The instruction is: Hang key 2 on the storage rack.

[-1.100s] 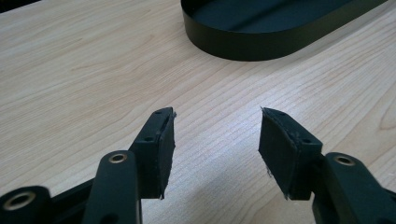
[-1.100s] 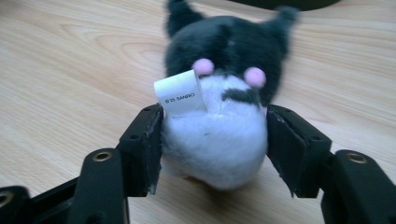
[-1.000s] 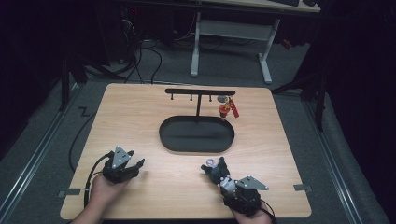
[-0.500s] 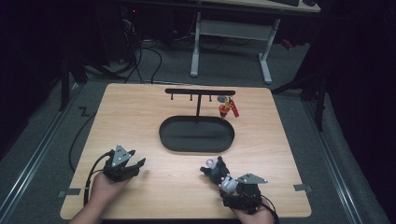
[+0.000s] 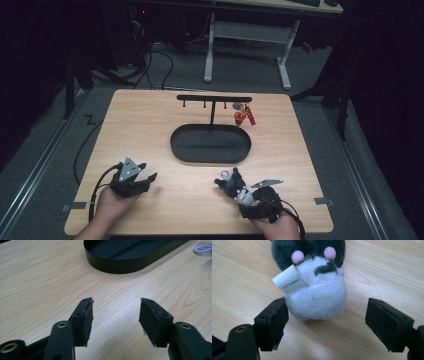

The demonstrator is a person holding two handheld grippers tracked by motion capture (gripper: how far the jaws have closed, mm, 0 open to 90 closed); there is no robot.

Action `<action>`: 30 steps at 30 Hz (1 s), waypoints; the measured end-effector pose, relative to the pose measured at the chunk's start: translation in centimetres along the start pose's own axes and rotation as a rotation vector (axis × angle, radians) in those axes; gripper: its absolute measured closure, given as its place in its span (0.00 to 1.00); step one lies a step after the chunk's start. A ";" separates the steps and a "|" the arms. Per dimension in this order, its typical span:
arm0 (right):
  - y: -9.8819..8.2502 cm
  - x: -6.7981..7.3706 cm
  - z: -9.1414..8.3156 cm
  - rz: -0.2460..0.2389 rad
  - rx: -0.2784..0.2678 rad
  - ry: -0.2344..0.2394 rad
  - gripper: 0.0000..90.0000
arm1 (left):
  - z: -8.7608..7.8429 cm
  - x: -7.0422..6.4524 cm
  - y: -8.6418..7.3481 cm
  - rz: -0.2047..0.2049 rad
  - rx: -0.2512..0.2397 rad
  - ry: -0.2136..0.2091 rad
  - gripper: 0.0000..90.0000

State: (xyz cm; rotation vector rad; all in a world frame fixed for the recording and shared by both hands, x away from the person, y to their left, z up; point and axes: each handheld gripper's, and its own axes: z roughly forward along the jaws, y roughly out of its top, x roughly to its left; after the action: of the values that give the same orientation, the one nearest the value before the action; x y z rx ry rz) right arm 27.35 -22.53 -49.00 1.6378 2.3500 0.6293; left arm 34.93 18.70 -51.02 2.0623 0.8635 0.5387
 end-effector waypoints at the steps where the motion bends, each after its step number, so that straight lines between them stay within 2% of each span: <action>1: 0.3 0.0 0.0 -0.006 0.016 0.001 0.21 | 0.0 -0.1 0.0 0.000 -0.002 -0.002 0.49; 4: 0.9 0.1 -0.2 -0.007 0.059 0.015 0.21 | 0.1 -0.2 0.1 0.003 -0.003 -0.008 0.49; 8: 1.8 0.3 -0.2 -0.033 0.114 0.007 0.20 | 0.3 -0.2 0.1 0.007 0.010 -0.012 0.49; 15: 3.0 0.4 -0.2 -0.048 0.215 0.016 0.20 | 0.3 -0.4 0.0 0.006 0.014 -0.016 0.49; 16: 3.2 0.3 -0.3 -0.070 0.224 0.011 0.20 | 0.4 -0.4 0.0 0.007 0.014 -0.015 0.49; 19: 3.9 0.6 -0.6 -0.093 0.271 -0.009 0.20 | 0.5 -0.4 -0.1 0.007 0.020 -0.015 0.49; 25: 5.5 1.0 -1.1 -0.115 0.322 0.001 0.20 | 0.5 -0.4 -0.2 0.009 0.024 -0.017 0.49; 26: 5.7 1.2 -1.2 -0.106 0.333 -0.003 0.20 | 0.4 -0.4 -0.2 0.010 0.026 -0.017 0.49; 30: 6.2 1.5 -1.1 -0.139 0.363 -0.003 0.20 | 0.5 -0.3 -0.2 0.005 0.023 -0.017 0.49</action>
State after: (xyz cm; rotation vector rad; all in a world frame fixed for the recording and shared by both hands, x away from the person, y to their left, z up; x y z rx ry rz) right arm 31.58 -19.60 -45.09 1.5817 2.6664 0.1788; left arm 34.89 18.32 -51.50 2.0875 0.8588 0.5153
